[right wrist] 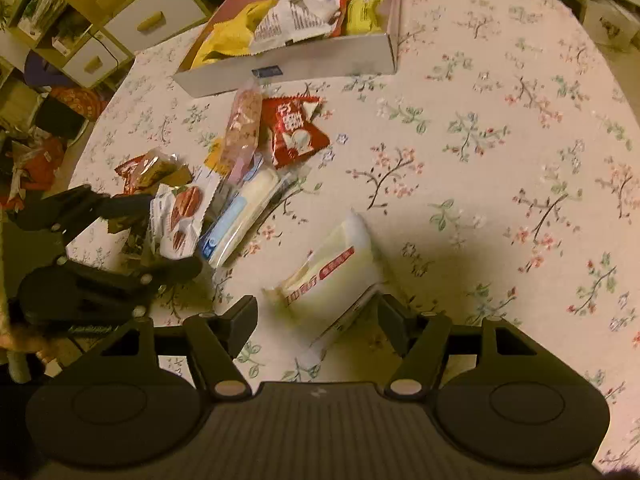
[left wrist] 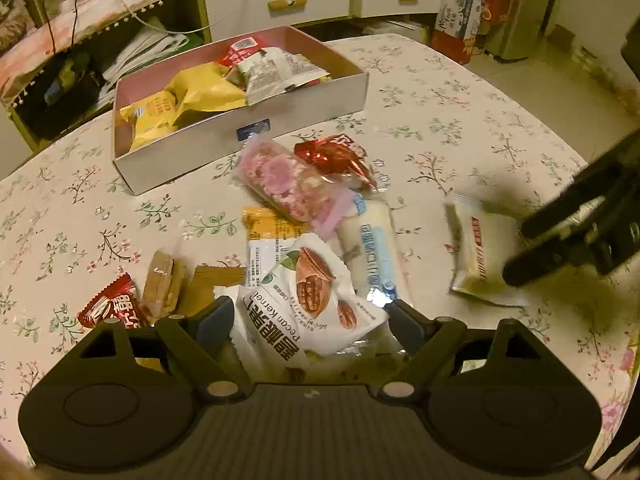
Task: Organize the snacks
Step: 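Reach both grippers back toward the remaining snacks on the table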
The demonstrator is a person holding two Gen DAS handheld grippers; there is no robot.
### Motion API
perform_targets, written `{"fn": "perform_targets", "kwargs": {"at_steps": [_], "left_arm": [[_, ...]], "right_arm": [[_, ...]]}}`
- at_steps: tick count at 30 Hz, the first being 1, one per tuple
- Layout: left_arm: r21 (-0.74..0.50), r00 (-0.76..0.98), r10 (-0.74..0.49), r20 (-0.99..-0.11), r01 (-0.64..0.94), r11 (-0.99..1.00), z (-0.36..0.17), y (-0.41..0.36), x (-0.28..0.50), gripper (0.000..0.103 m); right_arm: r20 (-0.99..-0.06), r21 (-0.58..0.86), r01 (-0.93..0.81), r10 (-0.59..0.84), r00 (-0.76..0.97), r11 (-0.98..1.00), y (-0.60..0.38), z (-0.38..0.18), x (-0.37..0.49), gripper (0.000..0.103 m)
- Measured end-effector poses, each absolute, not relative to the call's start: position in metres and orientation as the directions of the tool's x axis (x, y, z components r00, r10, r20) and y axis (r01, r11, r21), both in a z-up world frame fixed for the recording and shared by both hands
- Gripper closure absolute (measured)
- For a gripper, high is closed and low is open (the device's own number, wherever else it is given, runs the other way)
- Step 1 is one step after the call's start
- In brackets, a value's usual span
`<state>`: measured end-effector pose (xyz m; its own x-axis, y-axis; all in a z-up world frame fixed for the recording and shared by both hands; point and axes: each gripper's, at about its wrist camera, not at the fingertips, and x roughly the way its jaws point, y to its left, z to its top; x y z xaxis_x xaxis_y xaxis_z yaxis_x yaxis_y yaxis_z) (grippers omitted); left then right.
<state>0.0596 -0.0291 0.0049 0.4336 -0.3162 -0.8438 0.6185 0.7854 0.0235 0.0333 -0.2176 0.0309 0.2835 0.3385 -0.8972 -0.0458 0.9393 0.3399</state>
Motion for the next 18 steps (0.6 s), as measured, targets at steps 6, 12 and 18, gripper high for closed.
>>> {"fn": "perform_targets", "kwargs": {"at_steps": [6, 12, 18], "left_arm": [[0.002, 0.428, -0.342, -0.836, 0.626, 0.780, 0.001, -0.028, 0.067, 0.020], [-0.064, 0.412, -0.367, -0.834, 0.589, 0.806, 0.003, -0.025, 0.076, 0.049], [-0.114, 0.408, -0.385, -0.828, 0.550, 0.828, 0.006, -0.019, 0.080, 0.053]], "right_arm": [[-0.909, 0.318, 0.013, 0.300, 0.291, 0.948, -0.212, 0.017, 0.043, 0.042], [-0.894, 0.277, 0.010, 0.254, 0.368, 0.961, -0.199, 0.015, 0.052, 0.065], [-0.877, 0.266, -0.025, 0.253, 0.409, 0.964, -0.193, 0.021, 0.053, 0.094]]}}
